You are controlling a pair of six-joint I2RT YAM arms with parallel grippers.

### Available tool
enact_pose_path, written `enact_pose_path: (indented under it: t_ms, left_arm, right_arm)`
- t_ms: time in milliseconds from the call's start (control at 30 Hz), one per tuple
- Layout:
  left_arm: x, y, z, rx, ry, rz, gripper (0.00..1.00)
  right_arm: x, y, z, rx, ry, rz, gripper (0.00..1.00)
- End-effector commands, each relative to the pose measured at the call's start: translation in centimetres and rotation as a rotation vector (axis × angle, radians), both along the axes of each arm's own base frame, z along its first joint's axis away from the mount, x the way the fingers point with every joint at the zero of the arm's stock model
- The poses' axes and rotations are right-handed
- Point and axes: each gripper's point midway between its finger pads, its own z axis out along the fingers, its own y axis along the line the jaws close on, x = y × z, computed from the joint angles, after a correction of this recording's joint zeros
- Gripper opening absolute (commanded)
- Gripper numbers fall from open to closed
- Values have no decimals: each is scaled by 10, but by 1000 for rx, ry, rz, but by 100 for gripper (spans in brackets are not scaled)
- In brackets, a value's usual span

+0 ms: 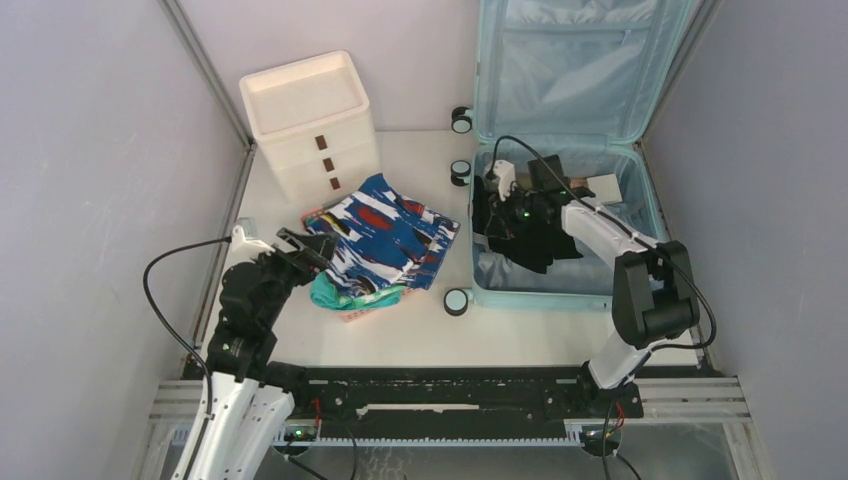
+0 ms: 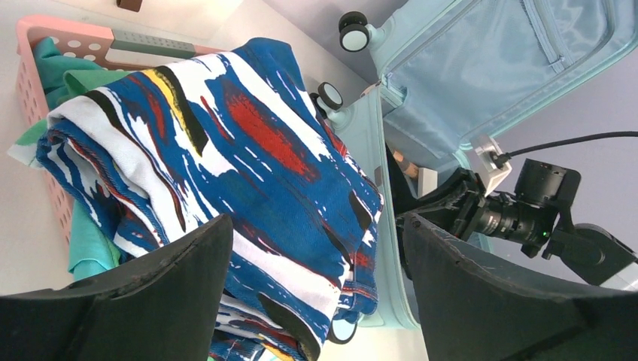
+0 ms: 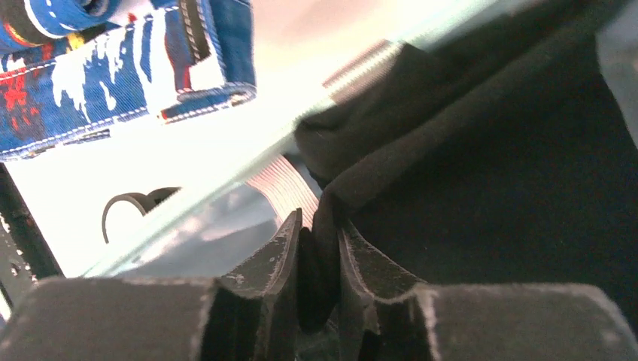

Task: Open, take out, and arrange the luggage

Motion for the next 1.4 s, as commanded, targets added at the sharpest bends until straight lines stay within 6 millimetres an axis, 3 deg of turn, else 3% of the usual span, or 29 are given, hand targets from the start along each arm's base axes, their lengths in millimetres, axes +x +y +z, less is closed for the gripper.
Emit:
enact_pose_path:
  t_ms: [0,200,333,567,667,800,967,1100,1367]
  left_arm:
    - [-1,0,10,-16,-36,-4,87]
    - [-4,1,5,-30,-32,5,87]
    - [-3,1,8,-29,-34,4,87]
    - [-1,-1,10,-21,-26,-6,87]
    - [-1,-1,8,-23,-23,-7,87]
    - [-3,-1,7,-25,-20,-5,87]
    - [-3,0,8,-26,-23,-1,87]
    - [-3,0,11,-23,-27,-4,87]
    - [-2,0,16,2,-33,-5,87]
  right_arm:
    - [16,21,9,22,-63,-18,34]
    - [25,21,16,0,-128,-25,58]
    - [30,24,19,-10,-164,-32,68]
    - [31,40,16,-2,-200,23,70]
    - [33,42,11,-6,-216,55,61]
    - [35,42,9,11,-224,80,33]
    - [35,36,19,38,-232,80,6]
    - [32,24,39,62,-247,64,0]
    - [20,-9,79,160,-183,10,0]
